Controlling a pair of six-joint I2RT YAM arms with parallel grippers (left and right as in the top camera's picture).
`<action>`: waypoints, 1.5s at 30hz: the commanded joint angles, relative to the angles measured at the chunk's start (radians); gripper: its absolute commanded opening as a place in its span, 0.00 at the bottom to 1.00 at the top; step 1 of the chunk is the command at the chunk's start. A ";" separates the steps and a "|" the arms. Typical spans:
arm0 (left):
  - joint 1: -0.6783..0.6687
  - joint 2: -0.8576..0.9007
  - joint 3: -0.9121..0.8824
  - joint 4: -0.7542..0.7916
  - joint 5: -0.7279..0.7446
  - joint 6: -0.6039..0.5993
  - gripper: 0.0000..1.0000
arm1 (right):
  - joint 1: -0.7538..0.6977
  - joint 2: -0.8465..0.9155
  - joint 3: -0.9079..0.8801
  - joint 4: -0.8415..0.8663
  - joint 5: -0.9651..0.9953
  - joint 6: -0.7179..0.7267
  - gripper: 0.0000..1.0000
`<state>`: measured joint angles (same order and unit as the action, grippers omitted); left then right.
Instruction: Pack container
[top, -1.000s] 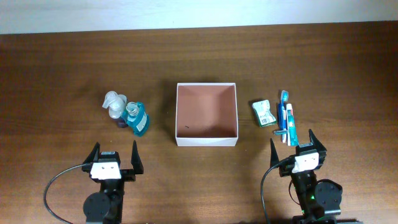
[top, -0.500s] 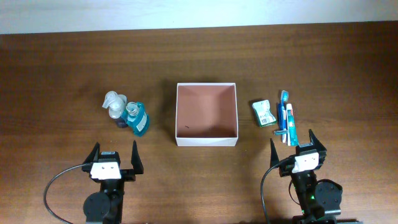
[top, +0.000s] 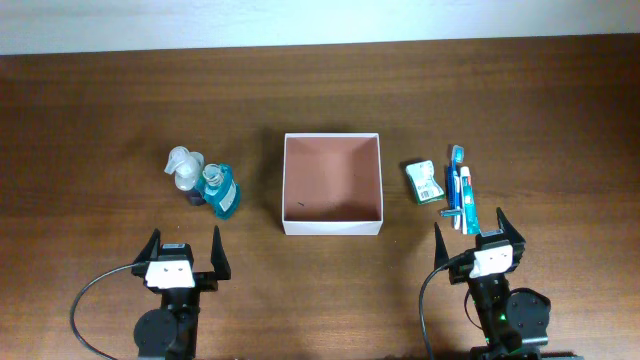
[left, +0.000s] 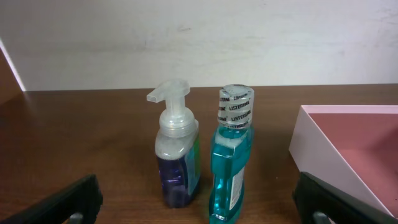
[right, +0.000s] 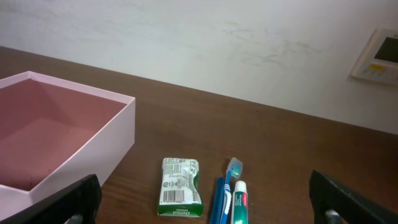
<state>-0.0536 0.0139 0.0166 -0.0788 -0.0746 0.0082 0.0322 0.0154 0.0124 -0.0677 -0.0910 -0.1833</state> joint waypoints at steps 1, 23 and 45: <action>0.004 -0.007 -0.008 0.003 0.008 0.015 0.99 | -0.007 -0.010 -0.007 -0.003 0.010 0.004 0.98; 0.004 -0.007 -0.008 0.003 0.008 0.015 0.99 | -0.007 -0.010 -0.007 -0.003 0.010 0.004 0.98; 0.002 0.000 0.104 -0.112 0.374 -0.068 0.99 | -0.007 -0.010 -0.007 -0.003 0.010 0.004 0.98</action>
<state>-0.0536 0.0139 0.0448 -0.1329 0.2306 -0.0490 0.0322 0.0154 0.0124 -0.0677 -0.0910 -0.1837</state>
